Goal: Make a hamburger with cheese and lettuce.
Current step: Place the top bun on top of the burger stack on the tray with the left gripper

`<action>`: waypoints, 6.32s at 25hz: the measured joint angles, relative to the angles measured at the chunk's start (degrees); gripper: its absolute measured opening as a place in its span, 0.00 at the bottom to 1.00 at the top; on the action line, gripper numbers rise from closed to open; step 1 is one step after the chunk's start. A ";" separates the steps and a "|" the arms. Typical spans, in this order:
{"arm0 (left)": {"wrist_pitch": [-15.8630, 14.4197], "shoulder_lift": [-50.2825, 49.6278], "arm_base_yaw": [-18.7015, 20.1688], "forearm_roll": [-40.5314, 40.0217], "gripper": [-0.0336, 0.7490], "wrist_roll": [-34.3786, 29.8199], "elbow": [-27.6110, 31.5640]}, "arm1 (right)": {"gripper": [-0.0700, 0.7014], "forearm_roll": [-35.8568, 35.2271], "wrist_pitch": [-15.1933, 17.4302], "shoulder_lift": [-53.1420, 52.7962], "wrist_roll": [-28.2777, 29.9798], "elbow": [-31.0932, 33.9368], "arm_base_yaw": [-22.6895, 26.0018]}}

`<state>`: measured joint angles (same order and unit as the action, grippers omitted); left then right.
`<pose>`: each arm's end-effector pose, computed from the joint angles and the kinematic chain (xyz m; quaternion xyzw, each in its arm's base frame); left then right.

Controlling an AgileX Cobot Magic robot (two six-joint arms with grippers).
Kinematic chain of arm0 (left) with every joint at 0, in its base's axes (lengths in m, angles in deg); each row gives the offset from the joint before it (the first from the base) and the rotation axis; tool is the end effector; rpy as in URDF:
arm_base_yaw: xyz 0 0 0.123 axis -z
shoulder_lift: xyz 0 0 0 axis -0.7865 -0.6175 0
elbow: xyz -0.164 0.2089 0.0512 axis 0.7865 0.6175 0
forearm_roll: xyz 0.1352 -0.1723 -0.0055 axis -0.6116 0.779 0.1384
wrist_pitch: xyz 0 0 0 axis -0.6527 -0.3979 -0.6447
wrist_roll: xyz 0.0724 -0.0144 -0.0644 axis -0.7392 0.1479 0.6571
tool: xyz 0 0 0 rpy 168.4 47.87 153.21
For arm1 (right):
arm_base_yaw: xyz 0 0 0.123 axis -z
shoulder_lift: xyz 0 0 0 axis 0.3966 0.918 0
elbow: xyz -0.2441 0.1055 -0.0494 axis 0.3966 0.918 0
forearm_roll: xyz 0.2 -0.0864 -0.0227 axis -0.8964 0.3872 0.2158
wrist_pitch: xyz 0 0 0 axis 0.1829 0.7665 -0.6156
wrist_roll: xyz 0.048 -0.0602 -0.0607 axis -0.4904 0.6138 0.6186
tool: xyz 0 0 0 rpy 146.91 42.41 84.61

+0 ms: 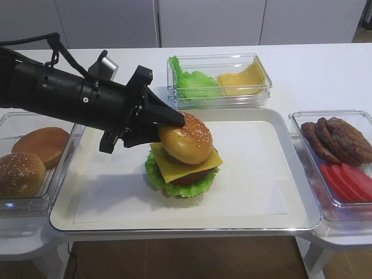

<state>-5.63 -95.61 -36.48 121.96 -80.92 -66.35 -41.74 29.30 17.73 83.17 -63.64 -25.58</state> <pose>0.2715 -0.1566 0.2265 -0.0459 0.8499 -0.5206 0.0668 -0.0173 0.0035 0.2461 -0.0241 0.8727 0.0295 0.4868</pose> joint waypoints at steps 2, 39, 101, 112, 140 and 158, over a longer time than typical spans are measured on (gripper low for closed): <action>0.00 0.00 0.00 0.00 0.38 0.00 0.00 | 0.74 0.00 0.00 0.00 0.00 0.00 0.00; -0.33 0.00 0.00 -1.94 0.57 0.00 0.00 | 0.74 0.00 0.00 0.00 -0.23 0.00 0.00; -0.86 2.47 1.45 -12.63 0.84 6.52 0.00 | 0.74 0.00 0.00 0.00 -0.23 0.00 0.00; -0.74 3.33 1.45 -13.83 0.85 7.50 0.00 | 0.74 0.00 0.00 0.00 -0.23 0.00 0.00; -0.09 4.82 1.45 -20.11 0.85 14.08 0.00 | 0.74 0.00 0.00 0.00 -0.12 0.00 0.00; -0.96 4.82 1.45 -18.83 0.85 15.13 0.00 | 0.74 0.00 0.00 0.00 -0.02 0.00 0.00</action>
<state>-6.59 -90.79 -35.03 103.13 -65.78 -66.35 -41.74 29.30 17.73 83.15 -63.64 -25.58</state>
